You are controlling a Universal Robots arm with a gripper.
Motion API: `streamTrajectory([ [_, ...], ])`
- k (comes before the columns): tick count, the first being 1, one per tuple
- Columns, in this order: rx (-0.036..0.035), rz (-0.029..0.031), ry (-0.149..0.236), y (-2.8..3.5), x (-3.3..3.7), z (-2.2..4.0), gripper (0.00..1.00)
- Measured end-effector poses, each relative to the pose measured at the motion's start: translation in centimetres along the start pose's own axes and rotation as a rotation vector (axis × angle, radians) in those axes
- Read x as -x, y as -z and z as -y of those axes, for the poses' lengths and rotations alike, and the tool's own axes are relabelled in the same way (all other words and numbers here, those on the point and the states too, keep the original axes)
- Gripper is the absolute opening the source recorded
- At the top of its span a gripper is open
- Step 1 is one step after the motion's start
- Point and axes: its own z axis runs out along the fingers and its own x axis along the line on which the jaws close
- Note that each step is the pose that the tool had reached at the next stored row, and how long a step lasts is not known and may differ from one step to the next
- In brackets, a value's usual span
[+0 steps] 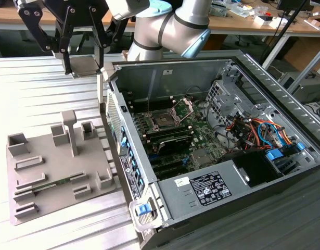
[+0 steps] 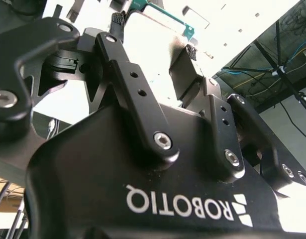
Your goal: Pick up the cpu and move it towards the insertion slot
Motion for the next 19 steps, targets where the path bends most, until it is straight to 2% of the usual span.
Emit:
streamTrajectory([
  [19, -0.0002, -0.0001, 0.0, -0.24, 1.51, -0.29, 0.55],
])
